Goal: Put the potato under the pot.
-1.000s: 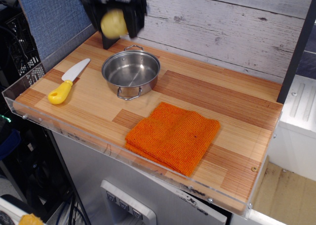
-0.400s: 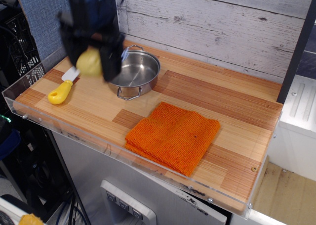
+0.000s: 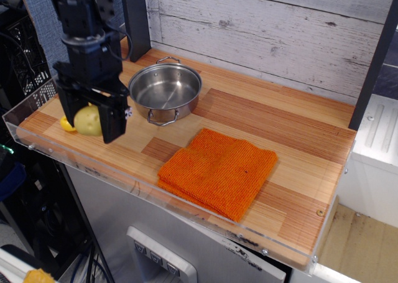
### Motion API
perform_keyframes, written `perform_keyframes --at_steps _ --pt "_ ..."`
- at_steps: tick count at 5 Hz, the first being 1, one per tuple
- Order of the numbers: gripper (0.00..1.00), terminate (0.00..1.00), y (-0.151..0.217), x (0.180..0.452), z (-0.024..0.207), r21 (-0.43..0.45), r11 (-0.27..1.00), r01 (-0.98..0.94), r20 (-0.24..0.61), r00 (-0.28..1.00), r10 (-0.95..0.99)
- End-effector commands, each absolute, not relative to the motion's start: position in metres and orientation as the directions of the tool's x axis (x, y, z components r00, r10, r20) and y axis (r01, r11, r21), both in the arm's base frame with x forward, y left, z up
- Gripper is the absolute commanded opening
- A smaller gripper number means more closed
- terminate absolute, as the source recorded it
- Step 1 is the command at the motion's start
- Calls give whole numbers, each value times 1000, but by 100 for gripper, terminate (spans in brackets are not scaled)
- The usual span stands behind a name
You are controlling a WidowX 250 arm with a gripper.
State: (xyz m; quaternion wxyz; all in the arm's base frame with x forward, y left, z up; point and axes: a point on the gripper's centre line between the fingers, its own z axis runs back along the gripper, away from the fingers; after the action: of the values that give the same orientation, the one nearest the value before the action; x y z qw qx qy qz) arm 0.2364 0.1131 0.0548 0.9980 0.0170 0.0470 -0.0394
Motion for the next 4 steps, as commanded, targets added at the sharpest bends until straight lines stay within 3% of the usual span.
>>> perform_keyframes --at_steps 1,4 --pt "0 0 121 244 47 66 995 78 -84 994 -73" --pt "0 0 137 274 41 90 995 46 -27 999 -44"
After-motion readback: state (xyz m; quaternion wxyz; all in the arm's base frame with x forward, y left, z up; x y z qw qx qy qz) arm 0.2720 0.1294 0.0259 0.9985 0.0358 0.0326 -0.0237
